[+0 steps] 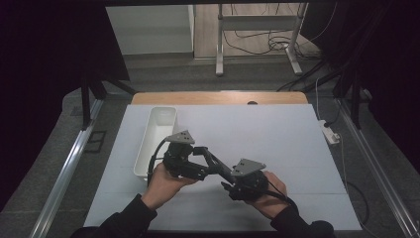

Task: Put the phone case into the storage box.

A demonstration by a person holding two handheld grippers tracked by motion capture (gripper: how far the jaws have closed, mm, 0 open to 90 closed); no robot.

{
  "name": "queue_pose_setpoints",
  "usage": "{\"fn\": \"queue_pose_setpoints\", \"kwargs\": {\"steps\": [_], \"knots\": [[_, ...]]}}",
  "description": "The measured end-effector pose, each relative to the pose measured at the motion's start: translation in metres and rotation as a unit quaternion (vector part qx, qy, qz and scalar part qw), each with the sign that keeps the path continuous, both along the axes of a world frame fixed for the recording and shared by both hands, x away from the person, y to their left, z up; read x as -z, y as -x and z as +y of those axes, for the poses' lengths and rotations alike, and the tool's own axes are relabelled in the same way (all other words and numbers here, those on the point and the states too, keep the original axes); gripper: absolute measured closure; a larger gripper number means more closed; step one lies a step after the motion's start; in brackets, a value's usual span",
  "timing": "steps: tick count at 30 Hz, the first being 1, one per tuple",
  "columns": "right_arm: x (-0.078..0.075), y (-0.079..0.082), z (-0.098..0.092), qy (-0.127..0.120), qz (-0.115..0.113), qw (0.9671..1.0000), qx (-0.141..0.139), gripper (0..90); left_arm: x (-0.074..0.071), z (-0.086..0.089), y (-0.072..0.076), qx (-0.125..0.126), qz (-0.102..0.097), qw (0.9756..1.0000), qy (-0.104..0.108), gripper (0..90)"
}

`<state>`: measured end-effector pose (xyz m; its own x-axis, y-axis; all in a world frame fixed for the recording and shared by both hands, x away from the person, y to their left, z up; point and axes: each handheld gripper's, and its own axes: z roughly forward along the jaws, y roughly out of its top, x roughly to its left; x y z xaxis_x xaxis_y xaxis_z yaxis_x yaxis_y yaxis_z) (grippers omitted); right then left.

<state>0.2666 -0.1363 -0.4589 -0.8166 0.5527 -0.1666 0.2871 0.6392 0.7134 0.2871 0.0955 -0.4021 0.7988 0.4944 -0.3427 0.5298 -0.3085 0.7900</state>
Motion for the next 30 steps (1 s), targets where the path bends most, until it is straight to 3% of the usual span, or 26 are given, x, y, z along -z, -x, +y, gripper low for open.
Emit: {"fn": "queue_pose_setpoints", "kwargs": {"steps": [10,14,25,30], "knots": [[0.001,0.0027,0.0016,0.022,-0.022,0.9995,0.001,60.4,-0.0016,-0.0008,-0.0002,-0.01,0.008,0.9999,0.004,14.9],[0.0005,0.0056,0.0022,0.031,-0.044,0.9985,-0.001,68.7,-0.0017,0.0007,-0.0014,-0.017,0.01,0.9998,0.009,14.5],[-0.0007,0.0087,0.0021,0.038,-0.072,0.9967,-0.003,81.6,-0.0005,0.0028,-0.0039,-0.007,0.005,0.9998,0.017,11.9],[-0.0018,0.0068,-0.0002,0.027,-0.054,0.9981,-0.003,84.0,0.0015,0.0014,-0.0051,0.002,-0.003,1.0,0.001,9.5]]}}
